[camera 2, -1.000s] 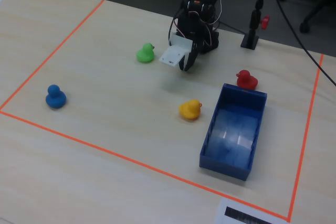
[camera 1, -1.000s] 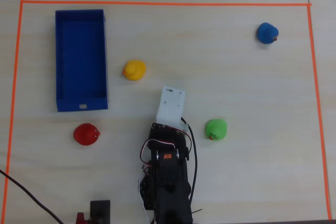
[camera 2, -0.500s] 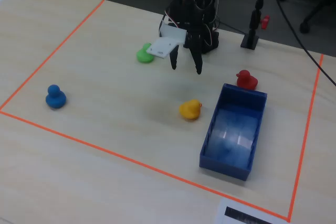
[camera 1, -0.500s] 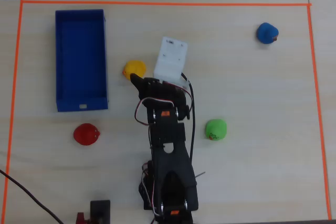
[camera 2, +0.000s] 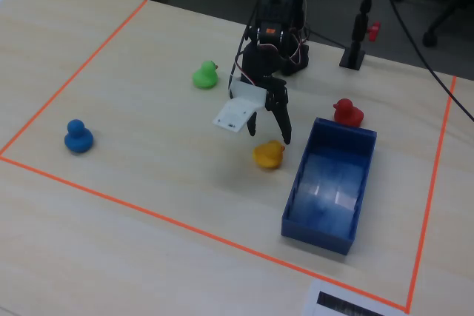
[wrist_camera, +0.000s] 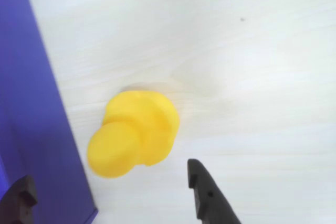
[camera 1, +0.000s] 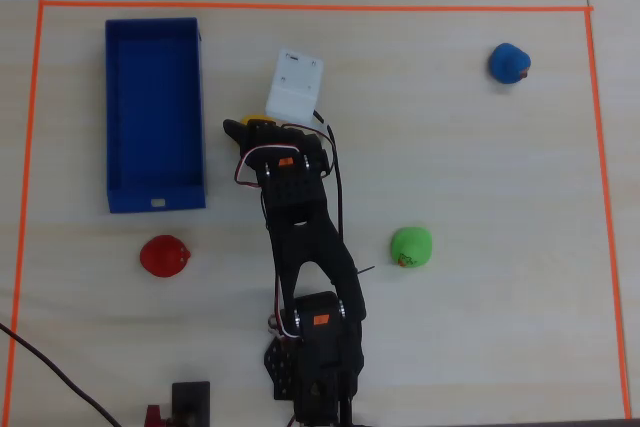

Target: Grasp yellow duck and put it into box.

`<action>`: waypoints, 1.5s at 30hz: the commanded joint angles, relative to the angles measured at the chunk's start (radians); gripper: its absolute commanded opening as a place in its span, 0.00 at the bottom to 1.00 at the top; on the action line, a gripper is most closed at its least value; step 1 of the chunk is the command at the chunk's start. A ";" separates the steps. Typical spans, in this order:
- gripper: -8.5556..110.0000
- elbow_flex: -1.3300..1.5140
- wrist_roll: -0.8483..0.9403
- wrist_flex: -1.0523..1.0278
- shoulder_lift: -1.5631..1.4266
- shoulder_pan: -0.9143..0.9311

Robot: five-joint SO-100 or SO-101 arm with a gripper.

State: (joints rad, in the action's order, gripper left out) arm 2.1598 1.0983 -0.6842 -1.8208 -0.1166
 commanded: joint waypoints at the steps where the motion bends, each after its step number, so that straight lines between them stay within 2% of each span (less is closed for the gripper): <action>1: 0.41 -0.025 0.012 0.043 0.008 -0.005; 24: 0.39 0.063 0.025 0.279 0.184 -0.028; 27: 0.31 0.083 0.006 0.328 0.212 -0.040; 31: 0.09 0.123 -0.041 0.411 0.221 -0.055; 33: 0.07 0.129 -0.063 0.426 0.215 -0.055; 39: 0.07 0.121 -0.084 0.374 0.129 -0.011; 45: 0.07 -0.114 -0.183 0.044 -0.052 0.040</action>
State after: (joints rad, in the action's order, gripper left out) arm 2.2273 0.9802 -0.4556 -1.7549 -0.0859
